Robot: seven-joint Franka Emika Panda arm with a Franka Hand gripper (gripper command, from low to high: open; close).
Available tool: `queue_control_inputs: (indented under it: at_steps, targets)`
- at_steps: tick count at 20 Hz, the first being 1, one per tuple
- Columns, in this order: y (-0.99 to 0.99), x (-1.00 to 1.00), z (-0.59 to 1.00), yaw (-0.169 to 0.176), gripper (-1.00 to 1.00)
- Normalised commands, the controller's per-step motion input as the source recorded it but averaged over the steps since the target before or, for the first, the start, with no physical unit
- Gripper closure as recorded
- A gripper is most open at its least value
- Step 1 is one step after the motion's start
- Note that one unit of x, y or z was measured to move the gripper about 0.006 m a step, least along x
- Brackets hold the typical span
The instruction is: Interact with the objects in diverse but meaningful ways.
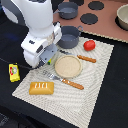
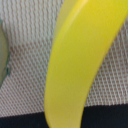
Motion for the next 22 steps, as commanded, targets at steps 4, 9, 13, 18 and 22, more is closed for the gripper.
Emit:
queue_control_inputs:
  at_steps: [4,9,13,18,22]
  targets:
    - [0.35,0.03,0.26,-0.015,1.0]
    - [0.26,0.0,0.13,-0.002,1.0]
    - [0.23,0.0,0.0,0.0,1.0]
    - [0.26,0.07,-0.08,0.0,1.0]
    - [0.28,0.13,-0.13,0.0,1.0]
